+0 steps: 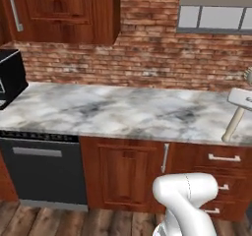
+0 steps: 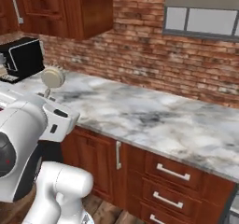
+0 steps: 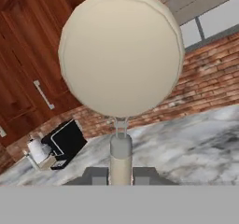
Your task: Grab the spray bottle from the cabinet, then place it next to the cutting board for sanitizing. Then grab the dish brush from the countertop next to the sink and place it next to the cutting board.
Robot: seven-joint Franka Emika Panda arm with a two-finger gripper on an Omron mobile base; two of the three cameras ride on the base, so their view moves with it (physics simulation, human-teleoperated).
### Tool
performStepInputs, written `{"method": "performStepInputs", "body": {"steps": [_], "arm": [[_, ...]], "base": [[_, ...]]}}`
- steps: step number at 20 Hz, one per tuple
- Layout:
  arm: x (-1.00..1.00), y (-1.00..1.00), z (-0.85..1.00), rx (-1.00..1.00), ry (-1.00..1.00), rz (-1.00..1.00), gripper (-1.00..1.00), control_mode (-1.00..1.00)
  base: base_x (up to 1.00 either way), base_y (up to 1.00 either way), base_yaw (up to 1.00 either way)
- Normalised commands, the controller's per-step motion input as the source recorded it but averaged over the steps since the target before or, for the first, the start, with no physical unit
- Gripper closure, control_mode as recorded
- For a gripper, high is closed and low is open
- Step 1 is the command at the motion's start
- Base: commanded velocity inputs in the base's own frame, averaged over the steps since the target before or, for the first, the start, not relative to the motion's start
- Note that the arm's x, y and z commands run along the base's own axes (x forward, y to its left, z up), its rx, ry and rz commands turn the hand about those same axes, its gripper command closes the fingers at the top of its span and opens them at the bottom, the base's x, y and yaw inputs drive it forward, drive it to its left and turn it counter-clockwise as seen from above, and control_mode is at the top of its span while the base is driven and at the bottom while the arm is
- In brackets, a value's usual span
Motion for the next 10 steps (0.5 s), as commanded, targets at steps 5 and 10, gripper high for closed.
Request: {"method": "performStepInputs", "body": {"steps": [5, 10], "arm": [[0.0, 0.0, 0.0, 0.0, 0.0, 0.0, 1.0, 1.0], [0.0, 0.0, 0.0, 0.0, 0.0, 0.0, 1.0, 1.0]], "base": [[0.36, 0.98, -0.44], [-0.4, 1.0, -0.01]]}}
